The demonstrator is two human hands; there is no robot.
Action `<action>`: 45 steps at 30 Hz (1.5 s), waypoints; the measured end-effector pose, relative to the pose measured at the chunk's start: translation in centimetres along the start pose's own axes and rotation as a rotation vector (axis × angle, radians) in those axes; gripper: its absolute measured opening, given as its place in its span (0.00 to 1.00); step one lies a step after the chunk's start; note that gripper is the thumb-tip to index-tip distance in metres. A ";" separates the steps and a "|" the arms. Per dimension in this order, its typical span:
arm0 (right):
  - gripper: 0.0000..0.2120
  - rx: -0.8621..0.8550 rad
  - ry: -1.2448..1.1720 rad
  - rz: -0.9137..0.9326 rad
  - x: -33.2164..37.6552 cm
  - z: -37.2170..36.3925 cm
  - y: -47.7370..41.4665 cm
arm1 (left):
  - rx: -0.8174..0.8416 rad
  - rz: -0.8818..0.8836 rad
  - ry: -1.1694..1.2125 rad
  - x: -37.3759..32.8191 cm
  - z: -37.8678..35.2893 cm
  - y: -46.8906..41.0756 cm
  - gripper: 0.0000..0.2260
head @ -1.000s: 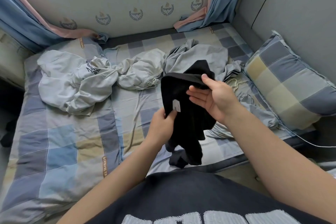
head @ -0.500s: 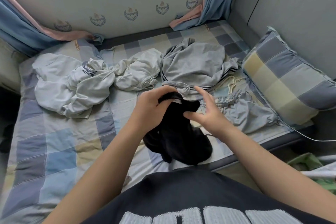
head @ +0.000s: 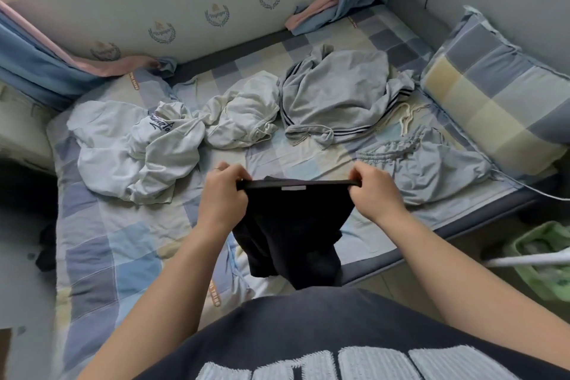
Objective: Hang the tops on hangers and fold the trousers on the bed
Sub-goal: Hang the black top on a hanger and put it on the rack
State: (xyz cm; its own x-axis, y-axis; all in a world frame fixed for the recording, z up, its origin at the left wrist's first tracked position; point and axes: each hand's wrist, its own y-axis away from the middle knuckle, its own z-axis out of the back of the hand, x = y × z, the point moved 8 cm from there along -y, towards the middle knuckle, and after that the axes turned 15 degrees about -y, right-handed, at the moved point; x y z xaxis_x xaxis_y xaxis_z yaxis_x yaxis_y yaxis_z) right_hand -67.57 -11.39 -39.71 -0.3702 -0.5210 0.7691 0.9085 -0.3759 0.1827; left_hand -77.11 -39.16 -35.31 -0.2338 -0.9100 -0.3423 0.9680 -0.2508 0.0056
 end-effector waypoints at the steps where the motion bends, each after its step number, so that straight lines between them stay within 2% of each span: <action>1: 0.05 -0.028 0.020 -0.025 -0.6 0.2 0.4 | 0.032 0.014 -0.022 1.3 -0.8 0.1 0.17; 5: 0.07 -0.108 0.016 -0.099 -2.7 -0.1 3.1 | 0.169 -0.014 -0.063 4.5 -3.2 0.8 0.15; 8: 0.10 -0.126 -0.091 -0.130 -3.0 -1.1 5.8 | 0.263 -0.046 -0.017 5.7 -3.9 0.6 0.15; 11: 0.03 -0.131 -0.147 -0.111 -1.7 -2.1 8.7 | 0.367 -0.084 0.109 7.2 -3.8 0.0 0.13; 17: 0.06 -0.384 -0.345 -0.039 3.7 -1.4 15.6 | 0.565 -0.199 0.317 6.2 -2.4 -0.1 0.07; 21: 0.08 -0.553 -0.509 -0.036 6.9 0.8 21.7 | 0.667 -0.346 0.525 0.8 -0.8 1.3 0.07; 24: 0.10 -0.678 -0.532 -0.037 8.3 3.4 27.2 | 0.718 -0.458 0.617 -4.1 0.1 3.1 0.12; 28: 0.13 -0.886 -0.540 -0.058 8.7 6.6 36.3 | 0.815 -0.654 0.647 -11.6 0.6 8.3 0.14; 30: 0.15 -1.008 -0.541 -0.071 8.8 8.1 41.3 | 0.919 -0.748 0.641 -15.5 0.2 11.8 0.10; 35: 0.12 -1.348 -0.489 -0.208 8.2 10.6 53.7 | 1.044 -0.963 0.650 -25.2 0.2 22.7 0.13; 40: 0.12 -1.673 -0.393 -0.277 7.1 13.5 66.2 | 1.174 -1.181 0.665 -33.9 0.2 36.0 0.12; 45: 0.11 -1.897 -0.229 -0.319 5.7 17.7 78.6 | 1.250 -1.358 0.694 -42.2 2.0 51.0 0.12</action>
State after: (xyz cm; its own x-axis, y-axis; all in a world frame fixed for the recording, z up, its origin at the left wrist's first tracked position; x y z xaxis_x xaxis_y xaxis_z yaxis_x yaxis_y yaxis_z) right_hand 5.21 -30.31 -10.13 -0.2824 -0.2409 0.9286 -0.5954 -0.7149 -0.3665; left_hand -18.05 -14.22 -18.69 -0.2677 0.2356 -0.9343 -0.4547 -0.8858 -0.0930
